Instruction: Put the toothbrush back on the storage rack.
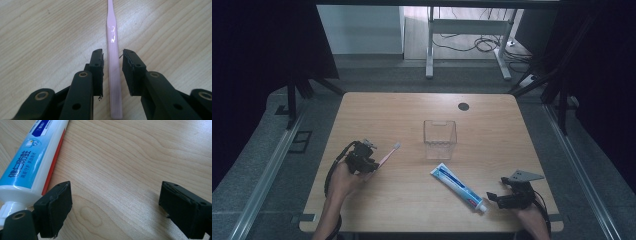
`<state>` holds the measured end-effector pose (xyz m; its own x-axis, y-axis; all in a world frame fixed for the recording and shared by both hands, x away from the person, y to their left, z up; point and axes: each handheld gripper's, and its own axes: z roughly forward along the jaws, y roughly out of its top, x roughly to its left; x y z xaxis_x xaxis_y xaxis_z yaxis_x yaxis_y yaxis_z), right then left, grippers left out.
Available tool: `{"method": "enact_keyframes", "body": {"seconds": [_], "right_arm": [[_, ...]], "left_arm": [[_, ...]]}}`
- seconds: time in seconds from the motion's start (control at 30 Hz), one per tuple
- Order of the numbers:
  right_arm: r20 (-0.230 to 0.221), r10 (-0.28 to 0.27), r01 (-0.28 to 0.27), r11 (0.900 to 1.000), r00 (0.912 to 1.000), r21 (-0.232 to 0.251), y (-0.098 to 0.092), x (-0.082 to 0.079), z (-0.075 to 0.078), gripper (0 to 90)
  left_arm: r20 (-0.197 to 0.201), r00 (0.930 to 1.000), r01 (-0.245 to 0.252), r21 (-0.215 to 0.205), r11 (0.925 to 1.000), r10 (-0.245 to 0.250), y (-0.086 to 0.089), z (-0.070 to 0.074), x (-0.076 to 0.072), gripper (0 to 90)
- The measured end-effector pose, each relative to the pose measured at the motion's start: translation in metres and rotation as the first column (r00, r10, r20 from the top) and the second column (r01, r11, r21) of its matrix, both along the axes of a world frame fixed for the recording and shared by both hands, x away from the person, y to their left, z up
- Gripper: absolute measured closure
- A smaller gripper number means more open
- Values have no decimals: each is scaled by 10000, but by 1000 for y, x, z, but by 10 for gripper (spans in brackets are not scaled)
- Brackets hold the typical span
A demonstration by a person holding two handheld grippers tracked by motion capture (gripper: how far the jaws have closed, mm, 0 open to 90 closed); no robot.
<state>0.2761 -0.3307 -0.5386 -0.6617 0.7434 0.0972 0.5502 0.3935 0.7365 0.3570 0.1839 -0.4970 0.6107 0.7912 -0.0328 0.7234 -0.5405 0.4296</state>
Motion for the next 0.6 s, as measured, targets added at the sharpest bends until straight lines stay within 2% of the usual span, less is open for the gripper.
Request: {"method": "enact_keyframes", "body": {"seconds": [0.3,0.6], "right_arm": [[-19,11,-11,10000,10000,-3,0,0,0,119],[-41,31,-31,10000,10000,4,0,0,0,121]], "left_arm": [[-552,9980,335,596,9977,-302,-18,0,20,719],[-1025,9946,202,681,9975,-132,-23,-8,32,737]]}}
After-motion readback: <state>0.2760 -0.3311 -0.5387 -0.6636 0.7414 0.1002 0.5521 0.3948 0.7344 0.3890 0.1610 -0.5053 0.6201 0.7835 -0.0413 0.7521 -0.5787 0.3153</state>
